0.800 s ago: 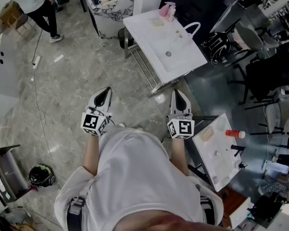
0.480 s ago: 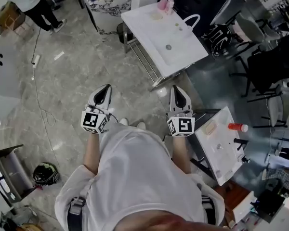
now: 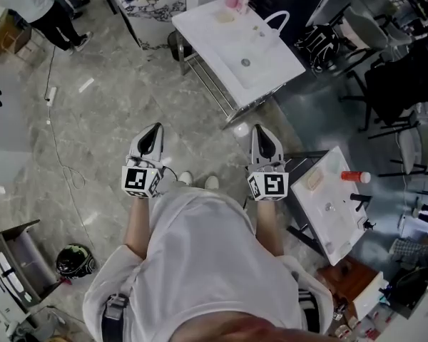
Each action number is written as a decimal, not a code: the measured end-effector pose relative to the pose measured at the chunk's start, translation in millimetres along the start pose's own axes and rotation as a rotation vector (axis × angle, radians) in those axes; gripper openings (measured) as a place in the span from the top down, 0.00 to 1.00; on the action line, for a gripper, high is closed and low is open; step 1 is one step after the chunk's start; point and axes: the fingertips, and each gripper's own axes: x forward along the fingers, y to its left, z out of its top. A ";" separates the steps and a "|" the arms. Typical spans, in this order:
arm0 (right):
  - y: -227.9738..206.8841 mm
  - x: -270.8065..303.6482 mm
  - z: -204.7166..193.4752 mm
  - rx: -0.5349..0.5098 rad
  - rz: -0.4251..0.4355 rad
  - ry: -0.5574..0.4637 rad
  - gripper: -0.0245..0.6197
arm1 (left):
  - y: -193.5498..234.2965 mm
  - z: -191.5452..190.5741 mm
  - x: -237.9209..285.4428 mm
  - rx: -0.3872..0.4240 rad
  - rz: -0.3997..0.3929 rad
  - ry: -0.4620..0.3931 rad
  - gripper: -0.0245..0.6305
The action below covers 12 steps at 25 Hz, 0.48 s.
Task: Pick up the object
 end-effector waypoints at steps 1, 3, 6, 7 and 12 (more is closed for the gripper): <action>-2.2 -2.8 -1.8 0.001 -0.004 0.002 0.96 | -0.7 -0.3 0.6 0.001 0.004 0.002 0.96; -8.0 -8.6 -5.6 0.001 -0.014 0.007 0.96 | -4.8 -3.4 1.9 0.001 0.003 0.013 0.96; -18.0 -18.0 -11.2 0.014 -0.035 0.010 0.96 | -15.1 -9.5 2.5 0.013 -0.016 0.040 0.88; -20.2 -21.0 -12.5 0.019 -0.041 0.010 0.96 | -18.1 -10.4 2.0 0.017 -0.022 0.048 0.84; -29.6 -33.5 -17.7 0.031 -0.044 0.011 0.96 | -32.7 -10.8 3.6 0.029 -0.039 0.068 0.59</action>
